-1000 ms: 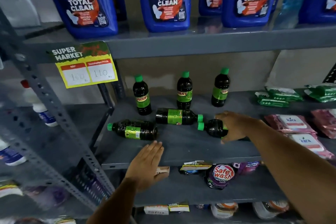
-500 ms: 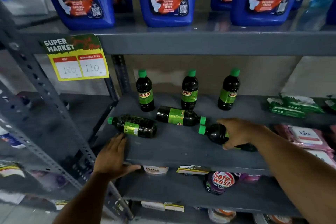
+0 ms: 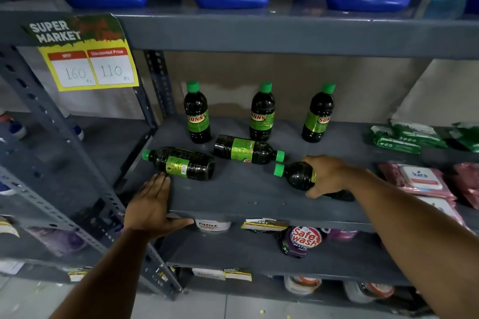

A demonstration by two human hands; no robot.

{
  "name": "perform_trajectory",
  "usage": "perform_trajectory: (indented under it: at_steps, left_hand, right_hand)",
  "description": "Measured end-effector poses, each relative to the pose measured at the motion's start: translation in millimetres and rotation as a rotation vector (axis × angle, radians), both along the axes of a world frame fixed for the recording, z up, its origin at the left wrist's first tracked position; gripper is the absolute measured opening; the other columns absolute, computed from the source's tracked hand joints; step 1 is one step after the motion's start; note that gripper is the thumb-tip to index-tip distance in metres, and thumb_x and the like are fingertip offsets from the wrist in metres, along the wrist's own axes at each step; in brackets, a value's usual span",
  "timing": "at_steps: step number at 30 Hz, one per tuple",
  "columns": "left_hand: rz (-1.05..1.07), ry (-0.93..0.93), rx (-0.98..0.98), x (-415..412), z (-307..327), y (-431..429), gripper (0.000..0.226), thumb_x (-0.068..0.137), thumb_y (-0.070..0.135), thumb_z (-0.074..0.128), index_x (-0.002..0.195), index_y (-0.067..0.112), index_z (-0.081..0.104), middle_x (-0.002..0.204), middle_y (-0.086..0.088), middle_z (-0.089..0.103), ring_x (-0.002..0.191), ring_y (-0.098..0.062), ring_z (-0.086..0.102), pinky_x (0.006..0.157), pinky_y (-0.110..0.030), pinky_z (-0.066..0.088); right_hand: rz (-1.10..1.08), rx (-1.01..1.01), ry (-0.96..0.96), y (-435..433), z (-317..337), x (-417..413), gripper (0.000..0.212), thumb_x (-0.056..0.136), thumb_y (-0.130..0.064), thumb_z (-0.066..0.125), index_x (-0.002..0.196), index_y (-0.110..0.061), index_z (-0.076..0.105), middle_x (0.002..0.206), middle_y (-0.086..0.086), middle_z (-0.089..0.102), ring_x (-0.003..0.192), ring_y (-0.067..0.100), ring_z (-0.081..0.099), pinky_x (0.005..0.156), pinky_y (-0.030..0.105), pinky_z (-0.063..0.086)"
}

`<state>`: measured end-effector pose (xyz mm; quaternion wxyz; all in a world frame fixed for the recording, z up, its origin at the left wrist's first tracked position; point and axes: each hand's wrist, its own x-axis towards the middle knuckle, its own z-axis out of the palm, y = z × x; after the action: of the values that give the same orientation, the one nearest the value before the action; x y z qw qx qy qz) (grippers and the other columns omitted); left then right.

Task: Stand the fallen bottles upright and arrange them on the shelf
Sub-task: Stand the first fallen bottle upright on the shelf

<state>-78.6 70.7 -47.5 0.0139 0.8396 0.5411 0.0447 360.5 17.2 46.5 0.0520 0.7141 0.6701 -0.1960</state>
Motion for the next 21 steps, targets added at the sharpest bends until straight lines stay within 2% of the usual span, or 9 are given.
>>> perform_trajectory:
  at_steps: [3,7,9,11,14,15,18,21]
  left_hand:
    - [0.000,0.010,0.001,-0.2,2.0,-0.8,0.128,0.059,0.096,0.039,0.137,-0.005,0.042,0.141,-0.025,0.047,0.131,-0.038,0.044,0.107,-0.052,0.039]
    - [-0.001,0.033,0.012,-0.7,1.8,0.0,0.129,0.059,0.097,0.036,0.137,-0.005,0.042,0.140,-0.024,0.048,0.130,-0.038,0.045,0.107,-0.051,0.038]
    - [-0.004,0.029,0.012,-0.4,0.9,0.3,0.128,0.060,0.097,0.037,0.137,-0.006,0.042,0.140,-0.025,0.048,0.130,-0.039,0.045,0.106,-0.051,0.038]
    - [-0.007,0.022,0.013,-1.2,-0.6,1.0,0.128,0.060,0.096,0.038,0.137,-0.006,0.042,0.140,-0.026,0.048,0.129,-0.039,0.046,0.106,-0.051,0.038]
    - [-0.015,0.019,0.005,-2.7,-4.1,1.5,0.128,0.061,0.096,0.038,0.137,-0.007,0.042,0.140,-0.026,0.048,0.130,-0.039,0.046,0.106,-0.052,0.039]
    - [-0.016,0.015,0.006,-3.0,-5.5,2.5,0.128,0.061,0.096,0.038,0.137,-0.007,0.042,0.141,-0.026,0.047,0.131,-0.038,0.045,0.106,-0.053,0.039]
    - [-0.006,0.003,-0.002,-2.6,-7.1,4.8,0.129,0.060,0.097,0.037,0.138,-0.005,0.041,0.143,-0.024,0.045,0.133,-0.036,0.042,0.106,-0.053,0.039]
    - [-0.002,0.003,-0.011,-0.5,-5.2,4.3,0.128,0.060,0.097,0.036,0.137,-0.005,0.042,0.142,-0.024,0.046,0.132,-0.036,0.044,0.105,-0.052,0.040]
  right_hand:
    - [-0.078,0.098,0.086,-2.7,3.0,6.6,0.071,0.058,-0.042,0.086,0.118,-0.034,0.048,0.102,-0.007,0.060,0.092,0.017,0.060,0.081,0.031,0.050]
    - [-0.331,0.441,0.391,-2.3,3.4,15.3,0.071,0.061,-0.027,0.091,0.120,-0.020,0.053,0.103,-0.006,0.058,0.101,0.019,0.058,0.086,0.026,0.040]
    - [-0.471,0.573,0.507,0.2,0.5,15.7,0.067,0.064,-0.023,0.090,0.118,-0.019,0.049,0.102,-0.005,0.057,0.099,0.017,0.054,0.085,0.027,0.037]
    - [-0.577,0.661,0.625,4.9,-5.8,13.5,0.069,0.065,-0.022,0.089,0.120,-0.017,0.048,0.109,-0.002,0.060,0.102,0.017,0.056,0.086,0.030,0.041]
    - [-0.661,0.740,0.730,10.4,-15.7,14.6,0.071,0.062,-0.033,0.089,0.118,-0.016,0.049,0.110,-0.002,0.065,0.104,0.018,0.063,0.092,0.041,0.051]
    - [-0.680,0.750,0.770,12.7,-18.2,16.9,0.071,0.063,-0.031,0.089,0.119,-0.015,0.048,0.108,-0.004,0.064,0.104,0.017,0.063,0.092,0.041,0.052]
    - [-0.692,0.772,0.831,15.0,-17.4,20.3,0.069,0.071,-0.013,0.086,0.124,-0.013,0.042,0.105,-0.006,0.059,0.100,0.014,0.059,0.085,0.032,0.046]
    - [-0.662,0.743,0.810,15.7,-19.7,27.2,0.068,0.069,-0.014,0.087,0.123,-0.007,0.046,0.107,0.001,0.062,0.095,0.010,0.062,0.082,0.029,0.049]
